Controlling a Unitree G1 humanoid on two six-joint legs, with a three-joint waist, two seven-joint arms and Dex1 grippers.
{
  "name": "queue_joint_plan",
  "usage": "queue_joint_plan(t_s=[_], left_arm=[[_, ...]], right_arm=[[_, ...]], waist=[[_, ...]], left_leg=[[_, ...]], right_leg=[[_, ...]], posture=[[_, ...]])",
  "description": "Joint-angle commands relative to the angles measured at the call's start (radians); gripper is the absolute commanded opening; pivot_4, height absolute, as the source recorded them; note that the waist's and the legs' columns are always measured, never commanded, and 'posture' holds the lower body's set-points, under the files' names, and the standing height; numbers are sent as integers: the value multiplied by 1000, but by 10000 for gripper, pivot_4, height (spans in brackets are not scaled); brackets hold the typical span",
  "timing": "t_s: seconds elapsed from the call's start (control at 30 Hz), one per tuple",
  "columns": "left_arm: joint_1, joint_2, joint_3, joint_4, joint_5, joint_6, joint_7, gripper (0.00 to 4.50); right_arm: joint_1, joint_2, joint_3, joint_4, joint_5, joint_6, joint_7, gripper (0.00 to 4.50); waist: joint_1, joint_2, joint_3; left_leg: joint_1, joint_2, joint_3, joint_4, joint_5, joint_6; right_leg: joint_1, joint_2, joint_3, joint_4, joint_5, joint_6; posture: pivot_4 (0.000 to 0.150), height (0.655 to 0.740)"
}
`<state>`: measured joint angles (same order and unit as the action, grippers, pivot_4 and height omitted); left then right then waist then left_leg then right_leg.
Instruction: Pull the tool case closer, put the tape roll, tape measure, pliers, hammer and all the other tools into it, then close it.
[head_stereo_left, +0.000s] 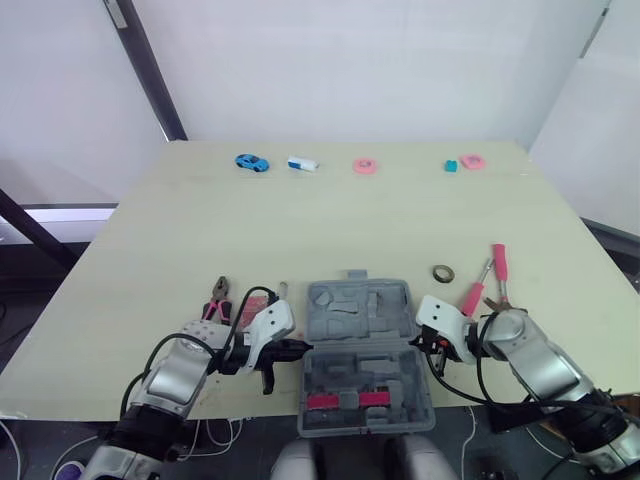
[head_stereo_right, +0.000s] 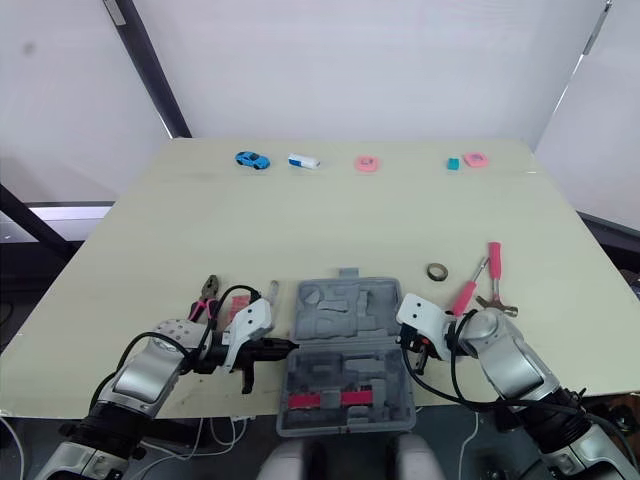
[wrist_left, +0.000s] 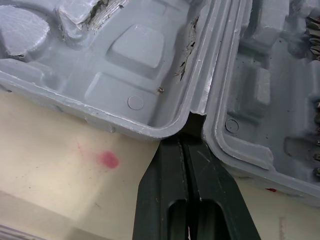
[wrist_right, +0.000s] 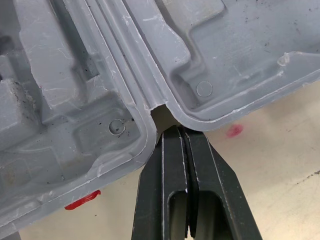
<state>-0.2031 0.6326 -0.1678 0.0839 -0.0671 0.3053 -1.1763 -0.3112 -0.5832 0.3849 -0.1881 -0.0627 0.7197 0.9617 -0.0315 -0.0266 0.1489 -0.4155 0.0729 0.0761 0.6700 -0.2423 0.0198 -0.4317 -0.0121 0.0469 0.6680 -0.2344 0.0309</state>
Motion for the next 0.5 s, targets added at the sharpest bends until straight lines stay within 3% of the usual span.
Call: queue_joint_plan(t_s=[0.03,0.5], left_arm=[[32,1,-54,-14,1,-6,-12,734],[65,12,-59,-41,-10,-4,-6,734]], right_arm=[[13,-2,14,-41,29,7,7,0],[49,-18,18,-83,45,26,-12,0]], waist=[[0,0,0],[0,0,0]], left_leg=[[0,0,0,0,0,0],[0,0,0,0,0,0]], right_leg=[[0,0,0,0,0,0],[0,0,0,0,0,0]], posture=[[1500,7400],[1500,7400]])
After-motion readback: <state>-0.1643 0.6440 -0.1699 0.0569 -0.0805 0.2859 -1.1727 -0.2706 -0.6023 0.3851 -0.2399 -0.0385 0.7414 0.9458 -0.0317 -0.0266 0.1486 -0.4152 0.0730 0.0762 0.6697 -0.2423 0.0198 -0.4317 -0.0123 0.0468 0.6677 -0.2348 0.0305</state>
